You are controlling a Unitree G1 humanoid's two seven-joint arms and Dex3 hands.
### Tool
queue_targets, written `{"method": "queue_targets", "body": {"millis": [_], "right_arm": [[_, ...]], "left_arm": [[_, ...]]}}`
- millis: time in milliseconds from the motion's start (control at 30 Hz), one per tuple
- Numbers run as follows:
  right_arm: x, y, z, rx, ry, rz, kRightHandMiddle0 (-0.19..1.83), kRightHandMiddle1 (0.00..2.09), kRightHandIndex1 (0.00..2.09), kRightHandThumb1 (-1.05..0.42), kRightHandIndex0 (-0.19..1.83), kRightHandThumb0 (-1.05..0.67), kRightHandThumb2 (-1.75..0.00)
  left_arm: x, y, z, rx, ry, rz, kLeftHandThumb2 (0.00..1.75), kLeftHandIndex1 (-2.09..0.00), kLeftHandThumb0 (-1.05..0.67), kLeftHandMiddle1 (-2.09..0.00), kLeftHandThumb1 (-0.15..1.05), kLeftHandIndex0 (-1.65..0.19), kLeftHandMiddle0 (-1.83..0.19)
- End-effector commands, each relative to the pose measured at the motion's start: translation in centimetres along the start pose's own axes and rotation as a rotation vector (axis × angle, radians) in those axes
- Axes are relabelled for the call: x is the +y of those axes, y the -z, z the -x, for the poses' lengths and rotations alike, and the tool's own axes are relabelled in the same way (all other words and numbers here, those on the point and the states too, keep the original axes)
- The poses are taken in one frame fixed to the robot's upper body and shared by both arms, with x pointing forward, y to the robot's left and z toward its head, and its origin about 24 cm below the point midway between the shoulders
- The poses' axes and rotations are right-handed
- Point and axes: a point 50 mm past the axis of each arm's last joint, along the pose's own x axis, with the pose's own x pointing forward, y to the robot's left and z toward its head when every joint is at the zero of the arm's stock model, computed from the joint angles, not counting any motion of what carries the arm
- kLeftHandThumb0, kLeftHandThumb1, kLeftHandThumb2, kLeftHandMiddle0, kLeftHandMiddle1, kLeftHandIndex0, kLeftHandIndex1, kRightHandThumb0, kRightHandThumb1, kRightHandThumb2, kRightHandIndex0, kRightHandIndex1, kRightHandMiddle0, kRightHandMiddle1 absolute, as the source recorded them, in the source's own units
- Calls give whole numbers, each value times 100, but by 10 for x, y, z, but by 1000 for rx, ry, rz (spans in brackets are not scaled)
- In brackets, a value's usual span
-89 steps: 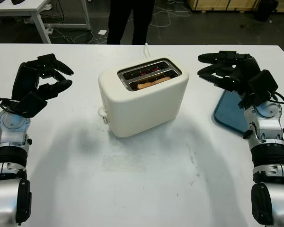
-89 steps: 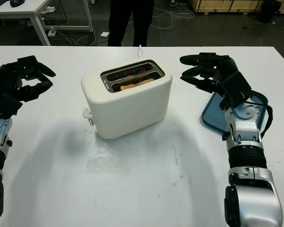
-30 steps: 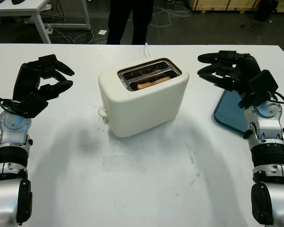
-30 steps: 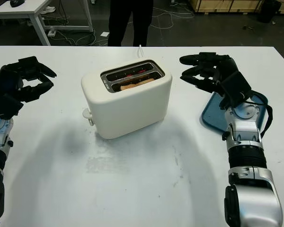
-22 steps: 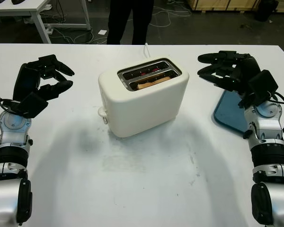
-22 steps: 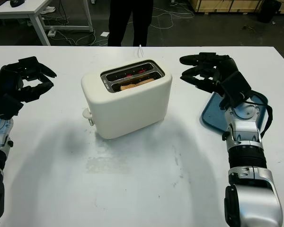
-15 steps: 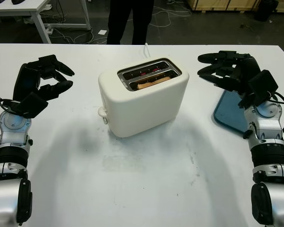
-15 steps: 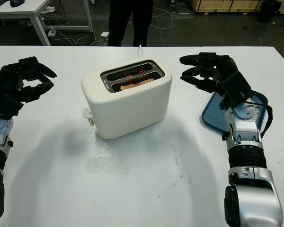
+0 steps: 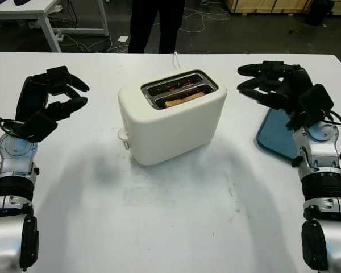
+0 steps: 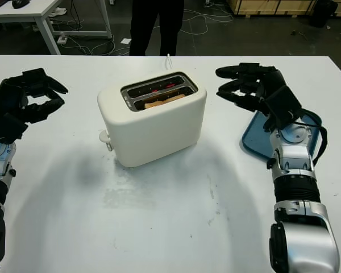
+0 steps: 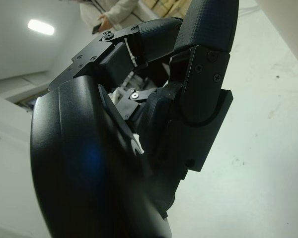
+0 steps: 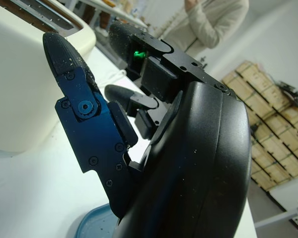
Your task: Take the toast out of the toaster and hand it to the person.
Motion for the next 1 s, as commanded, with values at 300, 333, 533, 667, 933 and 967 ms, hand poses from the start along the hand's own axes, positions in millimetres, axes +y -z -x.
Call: {"method": "queue_targets", "body": {"millis": [300,333,533,667,933,967], "right_arm": [[0,-3,-1,-31,0,11,100,16,86,-66,73,-68,0],[0,-3,-1,-30,0,10,99,16,86,-66,72,-68,0],[0,-3,-2,-27,0,9,99,17,87,-66,72,-68,0],[-1,-4,-2,-32,-2,9,99,17,86,-66,72,-67,0],[0,-5,-3,-25,0,12,100,17,86,-66,74,-67,0],[0,-5,-3,-23,2,16,100,17,86,-66,74,-67,0]], "left_arm": [[-1,-1,0,-16,-4,10,26,-102,-105,-118,92,-80,-85],[-1,-1,0,-18,-5,9,26,-102,-105,-117,92,-80,-85],[-1,-1,-1,-12,-4,10,26,-102,-105,-117,92,-81,-85],[-1,-1,-1,-11,-7,7,26,-102,-105,-118,92,-82,-86],[-1,-1,-2,-13,-4,9,26,-101,-105,-117,92,-80,-85],[-1,-1,-2,-13,-4,8,25,-101,-105,-117,92,-80,-85]]}}
